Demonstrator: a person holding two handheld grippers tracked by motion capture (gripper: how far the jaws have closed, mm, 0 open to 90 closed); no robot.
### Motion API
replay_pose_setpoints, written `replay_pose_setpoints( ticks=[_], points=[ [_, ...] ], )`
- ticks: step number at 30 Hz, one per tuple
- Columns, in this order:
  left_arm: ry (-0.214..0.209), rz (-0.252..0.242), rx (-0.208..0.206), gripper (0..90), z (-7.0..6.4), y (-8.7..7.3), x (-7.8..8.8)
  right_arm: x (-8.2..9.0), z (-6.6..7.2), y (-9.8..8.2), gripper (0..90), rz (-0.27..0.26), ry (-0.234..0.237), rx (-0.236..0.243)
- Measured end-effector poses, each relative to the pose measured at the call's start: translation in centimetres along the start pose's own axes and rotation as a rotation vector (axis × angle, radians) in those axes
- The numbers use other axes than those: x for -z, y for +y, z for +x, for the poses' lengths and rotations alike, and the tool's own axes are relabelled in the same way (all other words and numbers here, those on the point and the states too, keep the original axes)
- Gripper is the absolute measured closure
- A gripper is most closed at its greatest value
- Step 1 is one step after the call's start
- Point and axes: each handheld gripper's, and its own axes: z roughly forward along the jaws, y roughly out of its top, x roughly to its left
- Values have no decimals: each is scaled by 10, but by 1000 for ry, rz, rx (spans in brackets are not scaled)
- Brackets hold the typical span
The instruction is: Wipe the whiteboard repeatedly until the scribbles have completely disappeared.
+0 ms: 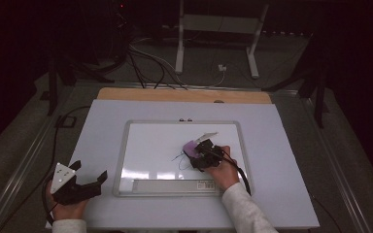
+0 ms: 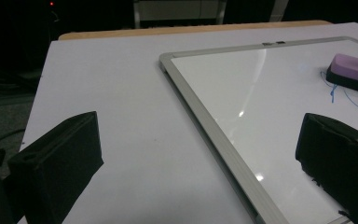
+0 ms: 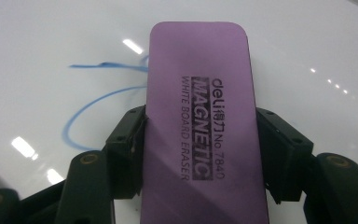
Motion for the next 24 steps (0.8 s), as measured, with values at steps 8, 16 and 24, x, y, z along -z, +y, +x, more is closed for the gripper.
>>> replay_pose_setpoints(
  ticks=[8,16,24],
  points=[
    [2,-4,3,13,1,0,1,1,-12,-2,405,5,-31,-30],
    [2,-6,4,13,1,0,2,2,-61,-8,404,15,-158,-173],
    [1,0,-1,13,-1,0,0,4,-66,-11,405,18,-167,-201]
  ],
)
